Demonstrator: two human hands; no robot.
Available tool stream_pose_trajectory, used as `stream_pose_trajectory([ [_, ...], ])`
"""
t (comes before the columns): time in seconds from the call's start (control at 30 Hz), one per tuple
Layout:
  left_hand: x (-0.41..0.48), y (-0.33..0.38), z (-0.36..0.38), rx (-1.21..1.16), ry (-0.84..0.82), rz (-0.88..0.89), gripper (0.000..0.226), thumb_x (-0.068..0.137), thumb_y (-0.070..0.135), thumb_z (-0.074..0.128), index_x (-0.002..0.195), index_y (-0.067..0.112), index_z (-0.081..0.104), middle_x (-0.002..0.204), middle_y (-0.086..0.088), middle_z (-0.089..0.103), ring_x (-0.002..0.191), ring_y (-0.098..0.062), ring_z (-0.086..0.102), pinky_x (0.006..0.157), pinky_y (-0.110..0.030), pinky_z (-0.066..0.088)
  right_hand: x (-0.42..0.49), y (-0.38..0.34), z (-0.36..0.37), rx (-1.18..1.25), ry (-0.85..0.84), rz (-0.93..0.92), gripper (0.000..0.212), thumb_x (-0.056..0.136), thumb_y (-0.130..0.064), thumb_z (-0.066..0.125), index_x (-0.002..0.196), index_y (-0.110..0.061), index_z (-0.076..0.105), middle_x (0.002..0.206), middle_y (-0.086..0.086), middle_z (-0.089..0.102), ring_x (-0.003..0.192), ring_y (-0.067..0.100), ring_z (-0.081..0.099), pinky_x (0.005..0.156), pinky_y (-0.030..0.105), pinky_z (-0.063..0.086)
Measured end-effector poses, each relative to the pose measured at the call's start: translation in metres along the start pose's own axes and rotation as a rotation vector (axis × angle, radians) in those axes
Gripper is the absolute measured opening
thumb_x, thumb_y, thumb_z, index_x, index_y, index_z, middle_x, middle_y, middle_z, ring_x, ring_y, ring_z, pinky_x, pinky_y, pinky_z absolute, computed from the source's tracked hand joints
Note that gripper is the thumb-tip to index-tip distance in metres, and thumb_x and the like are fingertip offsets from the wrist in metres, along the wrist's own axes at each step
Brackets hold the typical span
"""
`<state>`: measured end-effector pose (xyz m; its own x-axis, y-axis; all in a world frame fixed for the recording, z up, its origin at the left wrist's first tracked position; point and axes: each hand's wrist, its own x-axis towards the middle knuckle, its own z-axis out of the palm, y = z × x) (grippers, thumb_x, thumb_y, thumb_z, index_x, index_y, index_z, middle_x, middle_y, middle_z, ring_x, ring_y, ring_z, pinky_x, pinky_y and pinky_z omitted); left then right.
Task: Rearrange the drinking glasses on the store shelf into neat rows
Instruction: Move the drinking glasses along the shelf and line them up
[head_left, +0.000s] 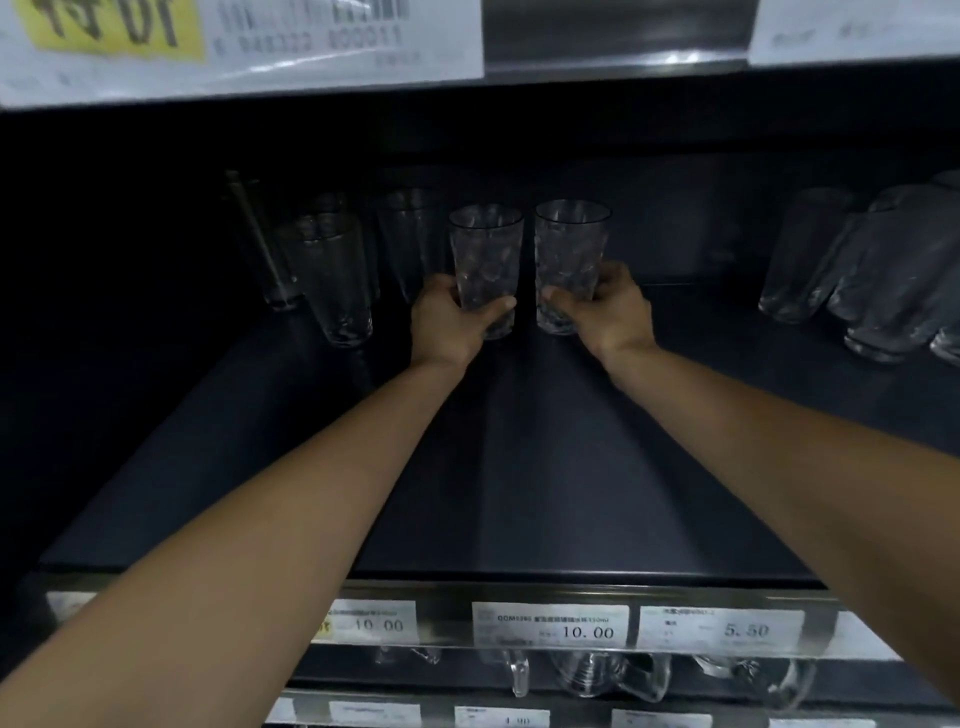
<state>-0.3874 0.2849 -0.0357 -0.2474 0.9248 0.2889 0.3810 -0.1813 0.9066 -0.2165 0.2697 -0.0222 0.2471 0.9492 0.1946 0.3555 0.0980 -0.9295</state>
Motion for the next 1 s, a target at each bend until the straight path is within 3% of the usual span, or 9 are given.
stream_pose_trajectory([
  [0.1, 0.006, 0.000, 0.002, 0.003, 0.034, -0.055, 0.054, 0.073, 0.033, 0.085, 0.107, 0.009, 0.050, 0.096, 0.004, 0.057, 0.086, -0.008, 0.057, 0.057, -0.004, 0.039, 0.008, 0.001, 0.005, -0.002, 0.024, -0.001, 0.062, 0.081, -0.040, 0.080, 0.132, -0.017, 0.053, 0.111, -0.005, 0.064, 0.103, 0.010, 0.060, 0.085, 0.019, 0.046],
  [0.3, 0.020, -0.004, 0.008, 0.013, 0.059, -0.075, 0.056, 0.074, 0.036, 0.084, 0.111, 0.001, 0.061, 0.102, -0.004, 0.065, 0.089, -0.013, 0.061, 0.047, 0.000, 0.036, 0.023, 0.001, 0.015, 0.021, 0.061, 0.037, 0.064, 0.079, -0.042, 0.081, 0.128, -0.012, 0.053, 0.113, -0.003, 0.062, 0.108, 0.013, 0.058, 0.089, 0.022, 0.047],
  [0.43, 0.028, -0.007, 0.012, -0.001, 0.067, -0.081, 0.057, 0.073, 0.038, 0.084, 0.112, 0.001, 0.066, 0.108, -0.008, 0.070, 0.093, -0.015, 0.064, 0.059, -0.007, 0.044, 0.030, 0.000, 0.018, -0.003, 0.073, 0.031, 0.055, 0.083, -0.040, 0.078, 0.125, -0.013, 0.054, 0.104, -0.005, 0.057, 0.100, 0.011, 0.054, 0.083, 0.018, 0.043],
  [0.53, 0.036, -0.009, 0.013, -0.010, 0.065, -0.087, 0.058, 0.072, 0.040, 0.084, 0.113, 0.002, 0.068, 0.110, -0.009, 0.071, 0.099, -0.017, 0.066, 0.073, -0.018, 0.049, 0.034, 0.000, 0.019, -0.009, 0.083, 0.034, 0.057, 0.082, -0.042, 0.078, 0.128, -0.016, 0.055, 0.116, 0.000, 0.064, 0.108, 0.015, 0.058, 0.084, 0.017, 0.042],
  [0.7, 0.044, -0.010, 0.015, -0.010, 0.075, -0.084, 0.059, 0.072, 0.040, 0.085, 0.115, 0.003, 0.069, 0.111, -0.008, 0.071, 0.099, -0.018, 0.067, 0.077, -0.019, 0.050, 0.041, 0.003, 0.020, -0.026, 0.084, 0.027, 0.063, 0.082, -0.046, 0.077, 0.134, -0.018, 0.055, 0.129, 0.003, 0.064, 0.119, 0.020, 0.059, 0.090, 0.019, 0.044],
  [1.0, 0.051, -0.010, 0.021, -0.009, 0.098, -0.071, 0.045, 0.074, 0.036, 0.084, 0.103, 0.003, 0.072, 0.103, -0.009, 0.073, 0.093, -0.019, 0.067, 0.077, -0.021, 0.052, 0.048, 0.005, 0.024, -0.015, 0.098, 0.023, 0.061, 0.084, -0.044, 0.076, 0.136, -0.017, 0.057, 0.129, 0.004, 0.065, 0.121, 0.022, 0.059, 0.099, 0.024, 0.047],
])
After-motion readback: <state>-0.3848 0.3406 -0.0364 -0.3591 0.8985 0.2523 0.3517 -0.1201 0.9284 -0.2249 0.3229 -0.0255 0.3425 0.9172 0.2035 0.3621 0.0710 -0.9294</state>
